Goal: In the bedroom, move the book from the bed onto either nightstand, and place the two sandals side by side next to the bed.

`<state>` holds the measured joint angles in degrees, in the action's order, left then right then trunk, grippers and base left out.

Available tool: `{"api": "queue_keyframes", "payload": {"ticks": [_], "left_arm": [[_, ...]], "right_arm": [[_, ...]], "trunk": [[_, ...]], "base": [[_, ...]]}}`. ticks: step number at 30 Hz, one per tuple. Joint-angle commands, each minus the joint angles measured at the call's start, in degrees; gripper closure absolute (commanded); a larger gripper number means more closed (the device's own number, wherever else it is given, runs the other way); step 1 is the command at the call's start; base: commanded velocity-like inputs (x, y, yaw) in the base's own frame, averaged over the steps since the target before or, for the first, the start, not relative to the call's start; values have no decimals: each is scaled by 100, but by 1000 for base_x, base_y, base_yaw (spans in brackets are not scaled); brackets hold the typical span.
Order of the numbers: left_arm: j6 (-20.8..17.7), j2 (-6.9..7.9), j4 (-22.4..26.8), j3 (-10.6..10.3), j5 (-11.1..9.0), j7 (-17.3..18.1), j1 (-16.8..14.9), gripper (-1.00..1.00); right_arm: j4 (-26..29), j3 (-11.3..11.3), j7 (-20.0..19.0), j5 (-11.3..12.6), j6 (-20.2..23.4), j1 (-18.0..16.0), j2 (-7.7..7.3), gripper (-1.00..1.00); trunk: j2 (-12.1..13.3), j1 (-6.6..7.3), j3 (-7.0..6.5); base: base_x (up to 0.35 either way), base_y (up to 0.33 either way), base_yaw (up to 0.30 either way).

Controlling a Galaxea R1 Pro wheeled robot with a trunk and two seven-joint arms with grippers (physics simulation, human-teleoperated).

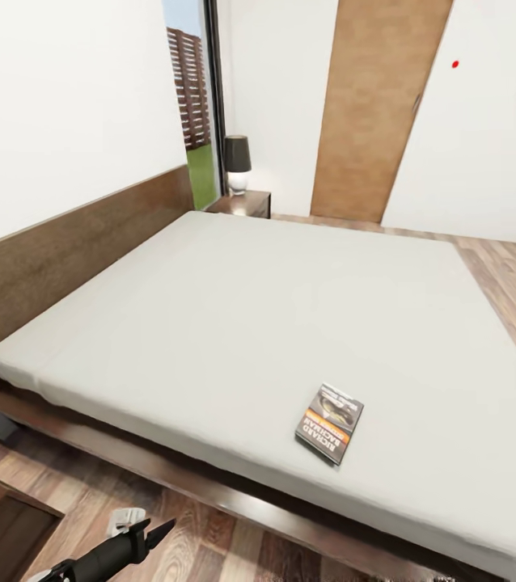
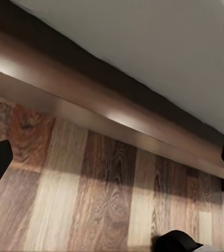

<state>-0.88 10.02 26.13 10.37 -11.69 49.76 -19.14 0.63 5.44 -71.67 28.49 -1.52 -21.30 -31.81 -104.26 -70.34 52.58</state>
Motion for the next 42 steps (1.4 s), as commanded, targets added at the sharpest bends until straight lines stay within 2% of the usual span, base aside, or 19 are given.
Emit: {"api": "queue_keyframes", "payload": {"ticks": [1,42], "left_arm": [[-9,0,-3,13,-18,25,-2,-100],[-15,0,-3,14,-18,16,-2,-100]], "right_arm": [[-7,45,-14,-45,-15,-5,0,-100],[-10,45,-14,-45,-15,-5,0,-100]], "trunk": [[-2,1,9],[-2,1,203]], "base": [[0,0,-235],[0,0,-235]]}}
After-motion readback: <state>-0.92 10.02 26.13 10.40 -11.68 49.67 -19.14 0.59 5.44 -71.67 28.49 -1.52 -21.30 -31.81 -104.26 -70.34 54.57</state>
